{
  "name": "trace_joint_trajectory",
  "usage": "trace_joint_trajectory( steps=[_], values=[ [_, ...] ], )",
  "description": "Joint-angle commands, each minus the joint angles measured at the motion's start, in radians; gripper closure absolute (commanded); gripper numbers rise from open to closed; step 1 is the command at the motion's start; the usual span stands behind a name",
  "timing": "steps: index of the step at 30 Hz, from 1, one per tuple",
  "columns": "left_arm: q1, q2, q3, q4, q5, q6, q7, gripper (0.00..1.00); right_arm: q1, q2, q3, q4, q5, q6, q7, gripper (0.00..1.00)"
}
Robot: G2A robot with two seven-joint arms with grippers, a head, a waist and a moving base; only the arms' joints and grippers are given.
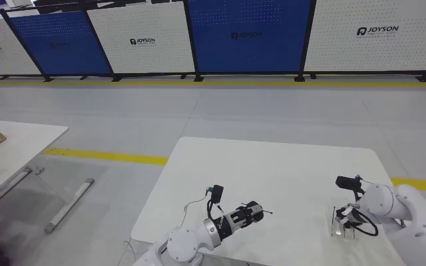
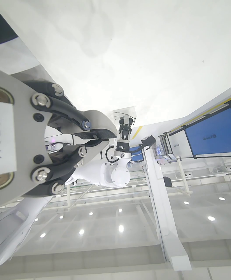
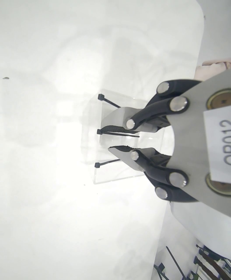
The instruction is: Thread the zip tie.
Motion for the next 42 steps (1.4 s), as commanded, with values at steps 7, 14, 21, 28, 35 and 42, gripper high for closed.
trace_joint_trajectory(
  steps=[7, 14, 21, 28, 35, 42],
  values=[
    [0.0, 0.0, 0.0, 0.0, 0.0, 0.0, 0.0, 1.0, 0.027, -0.006, -0.031, 0.035, 0.011, 0.0, 0.0, 0.87],
    [0.0, 0.0, 0.0, 0.0, 0.0, 0.0, 0.0, 1.0, 0.032, -0.004, -0.041, 0.04, 0.007, 0.0, 0.0, 1.0],
    [0.0, 0.0, 0.0, 0.0, 0.0, 0.0, 0.0, 1.0, 0.026, 0.001, -0.038, 0.028, 0.003, 0.0, 0.0, 1.0],
    [0.0, 0.0, 0.0, 0.0, 0.0, 0.0, 0.0, 1.0, -0.012, 0.018, 0.01, -0.035, -0.009, 0.0, 0.0, 1.0],
    [0.0, 0.0, 0.0, 0.0, 0.0, 0.0, 0.0, 1.0, -0.162, 0.054, 0.212, -0.206, -0.001, 0.0, -0.013, 1.0],
    [0.0, 0.0, 0.0, 0.0, 0.0, 0.0, 0.0, 1.0, -0.354, 0.06, 0.405, -0.351, 0.053, 0.0, -0.144, 1.0]
  ],
)
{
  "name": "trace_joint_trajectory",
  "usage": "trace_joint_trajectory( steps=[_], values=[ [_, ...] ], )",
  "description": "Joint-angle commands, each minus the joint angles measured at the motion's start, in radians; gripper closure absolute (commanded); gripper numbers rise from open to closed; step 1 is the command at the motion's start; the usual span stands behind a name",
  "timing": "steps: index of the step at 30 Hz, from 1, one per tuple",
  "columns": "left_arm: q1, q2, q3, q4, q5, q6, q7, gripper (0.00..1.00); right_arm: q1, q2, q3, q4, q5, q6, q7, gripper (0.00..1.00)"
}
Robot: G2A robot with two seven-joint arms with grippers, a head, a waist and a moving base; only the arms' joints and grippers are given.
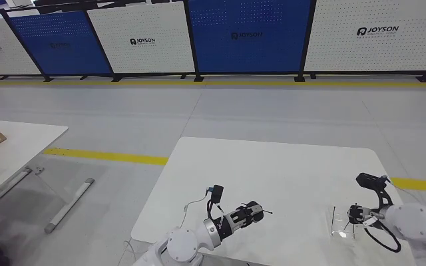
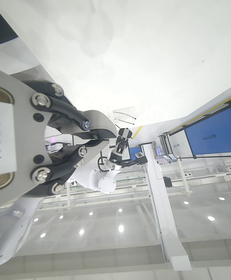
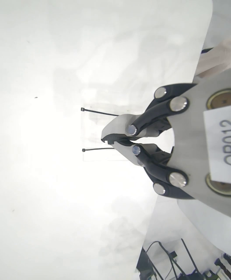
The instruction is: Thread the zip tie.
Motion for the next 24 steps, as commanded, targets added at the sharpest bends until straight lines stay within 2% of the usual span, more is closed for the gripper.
trace_joint_trajectory(
  steps=[1, 13, 16, 18, 20, 24],
  values=[
    [0.0, 0.0, 0.0, 0.0, 0.0, 0.0, 0.0, 1.0, 0.002, 0.0, -0.001, 0.002, 0.0, 0.0, 0.001, 1.0],
    [0.0, 0.0, 0.0, 0.0, 0.0, 0.0, 0.0, 1.0, 0.002, 0.0, -0.001, 0.002, 0.0, 0.0, 0.001, 1.0],
    [0.0, 0.0, 0.0, 0.0, 0.0, 0.0, 0.0, 1.0, -0.015, -0.004, 0.001, -0.018, -0.005, -0.001, -0.08, 1.0],
    [0.0, 0.0, 0.0, 0.0, 0.0, 0.0, 0.0, 1.0, -0.04, -0.006, 0.028, -0.053, 0.033, 0.0, -0.131, 1.0],
    [0.0, 0.0, 0.0, 0.0, 0.0, 0.0, 0.0, 1.0, -0.088, -0.007, 0.092, -0.099, 0.093, 0.0, -0.21, 1.0],
    [0.0, 0.0, 0.0, 0.0, 0.0, 0.0, 0.0, 1.0, -0.232, -0.013, 0.207, -0.205, 0.195, 0.0, -0.357, 1.0]
  ],
)
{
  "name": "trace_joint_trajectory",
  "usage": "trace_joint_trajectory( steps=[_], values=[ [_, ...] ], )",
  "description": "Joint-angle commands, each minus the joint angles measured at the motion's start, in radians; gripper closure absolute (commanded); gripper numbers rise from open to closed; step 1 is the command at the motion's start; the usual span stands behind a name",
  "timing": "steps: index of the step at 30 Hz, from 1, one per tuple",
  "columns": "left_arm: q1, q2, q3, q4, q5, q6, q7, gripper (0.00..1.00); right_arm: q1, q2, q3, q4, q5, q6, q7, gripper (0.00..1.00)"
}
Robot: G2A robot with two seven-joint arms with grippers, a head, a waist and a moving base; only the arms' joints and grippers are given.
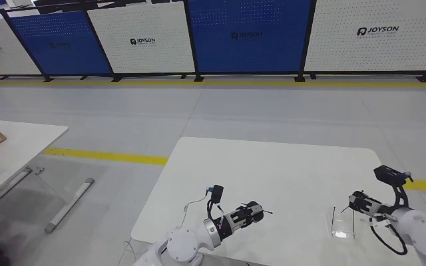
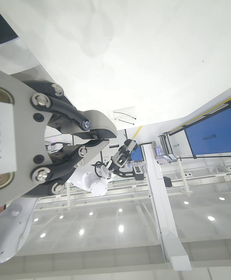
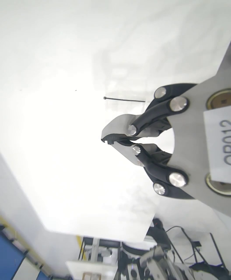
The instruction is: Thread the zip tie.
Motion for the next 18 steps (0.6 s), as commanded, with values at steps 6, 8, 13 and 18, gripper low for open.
trace_joint_trajectory(
  steps=[6, 8, 13, 18],
  values=[
    [0.0, 0.0, 0.0, 0.0, 0.0, 0.0, 0.0, 1.0, -0.076, -0.003, 0.044, -0.042, 0.019, 0.0, -0.072, 1.0],
    [0.0, 0.0, 0.0, 0.0, 0.0, 0.0, 0.0, 1.0, -0.076, -0.003, 0.044, -0.042, 0.019, 0.0, -0.072, 1.0],
    [0.0, 0.0, 0.0, 0.0, 0.0, 0.0, 0.0, 1.0, -0.077, -0.003, 0.042, -0.041, 0.018, -0.004, -0.076, 1.0],
    [0.0, 0.0, 0.0, 0.0, 0.0, 0.0, 0.0, 1.0, -0.141, -0.024, 0.028, -0.074, 0.097, 0.0, -0.253, 1.0]
  ],
)
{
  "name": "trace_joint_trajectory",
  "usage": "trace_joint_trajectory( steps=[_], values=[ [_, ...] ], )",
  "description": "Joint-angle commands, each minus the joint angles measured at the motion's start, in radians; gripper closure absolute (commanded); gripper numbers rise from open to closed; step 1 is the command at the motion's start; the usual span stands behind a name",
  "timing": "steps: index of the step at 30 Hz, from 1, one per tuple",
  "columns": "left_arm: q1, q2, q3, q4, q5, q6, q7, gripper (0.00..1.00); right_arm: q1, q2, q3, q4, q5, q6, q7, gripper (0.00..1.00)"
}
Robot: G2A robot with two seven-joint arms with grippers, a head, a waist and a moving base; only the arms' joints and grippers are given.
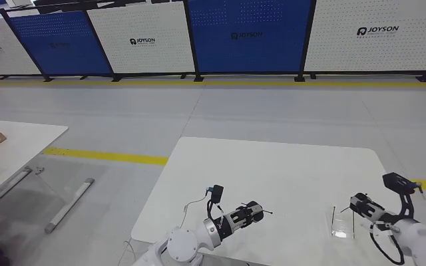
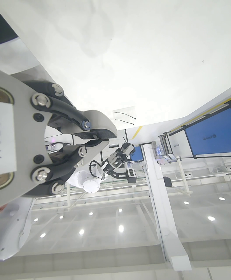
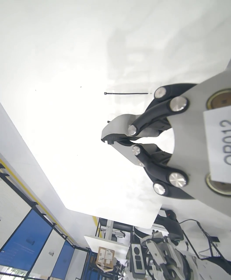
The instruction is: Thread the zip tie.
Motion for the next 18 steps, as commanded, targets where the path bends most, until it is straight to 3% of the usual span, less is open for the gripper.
trace_joint_trajectory(
  steps=[1, 4, 7, 18],
  values=[
    [0.0, 0.0, 0.0, 0.0, 0.0, 0.0, 0.0, 1.0, -0.043, -0.013, 0.001, -0.039, 0.083, 0.0, -0.1, 1.0],
    [0.0, 0.0, 0.0, 0.0, 0.0, 0.0, 0.0, 1.0, -0.122, -0.031, -0.031, -0.103, 0.119, 0.0, -0.267, 1.0],
    [0.0, 0.0, 0.0, 0.0, 0.0, 0.0, 0.0, 1.0, -0.171, -0.045, -0.083, -0.137, 0.112, 0.0, -0.372, 1.0],
    [0.0, 0.0, 0.0, 0.0, 0.0, 0.0, 0.0, 1.0, -0.172, -0.046, -0.086, -0.137, 0.114, 0.0, -0.376, 1.0]
  ],
)
